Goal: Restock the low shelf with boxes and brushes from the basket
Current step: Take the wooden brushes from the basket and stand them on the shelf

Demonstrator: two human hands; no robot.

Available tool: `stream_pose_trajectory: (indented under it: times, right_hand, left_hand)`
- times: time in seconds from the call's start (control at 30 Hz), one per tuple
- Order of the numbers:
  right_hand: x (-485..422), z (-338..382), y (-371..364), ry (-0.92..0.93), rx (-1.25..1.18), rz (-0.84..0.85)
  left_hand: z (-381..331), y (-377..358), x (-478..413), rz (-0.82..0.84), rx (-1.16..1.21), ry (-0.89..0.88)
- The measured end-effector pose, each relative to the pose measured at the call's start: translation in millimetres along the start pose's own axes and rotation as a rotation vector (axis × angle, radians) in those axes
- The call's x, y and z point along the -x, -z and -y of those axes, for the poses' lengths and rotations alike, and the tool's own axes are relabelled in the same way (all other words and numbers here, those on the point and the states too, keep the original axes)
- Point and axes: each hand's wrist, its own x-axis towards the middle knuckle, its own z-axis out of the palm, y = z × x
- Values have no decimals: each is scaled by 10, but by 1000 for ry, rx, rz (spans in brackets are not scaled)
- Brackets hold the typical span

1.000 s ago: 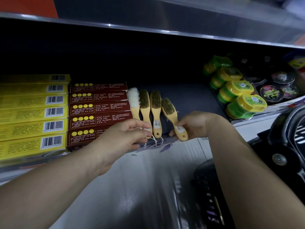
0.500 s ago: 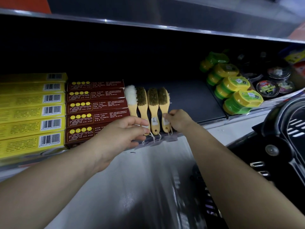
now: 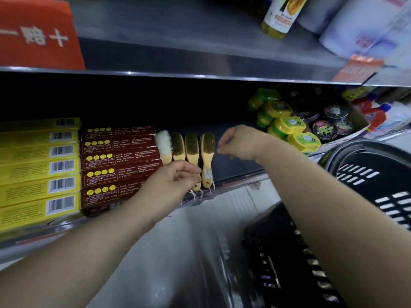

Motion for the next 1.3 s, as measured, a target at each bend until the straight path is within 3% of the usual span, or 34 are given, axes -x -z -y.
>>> stream_pose_trajectory:
  times: [0.07, 0.2, 0.37, 0.47, 0.63, 0.83, 1.1, 1.23, 1.3]
  right_hand:
    - [309, 2, 356, 37, 12, -14]
    - [1059, -416, 780, 97, -200, -231]
    - [1617, -1202, 564, 14, -602, -364]
    - [1594, -1699, 269, -64, -571, -333]
    - [1263, -2621, -220, -283, -132, -253]
    - [820, -3389, -772, -469, -106, -214]
    - [706, -3797, -988, -590, 198, -159]
    - [814, -3776, -802, -639, -45, -127]
    - [933, -3649, -656, -631, -461, -175]
  left_hand:
    - [-135, -171, 10, 37, -50, -152]
    - [-483, -577, 40, 196, -200, -516]
    - [-898, -1078, -47, 275, -538, -916]
    - [-1024, -1385, -102, 359, -689, -1014]
    - [-1176, -1732, -215, 484, -1178, -1019]
    - [-1332, -2271, -460, 622, -1599, -823]
    - [-1044, -2455, -541, 860, -1617, -522]
    - [-1056, -2453, -580, 788, -1433, -453]
    - [-1065, -2479, -598, 738, -1360, -445]
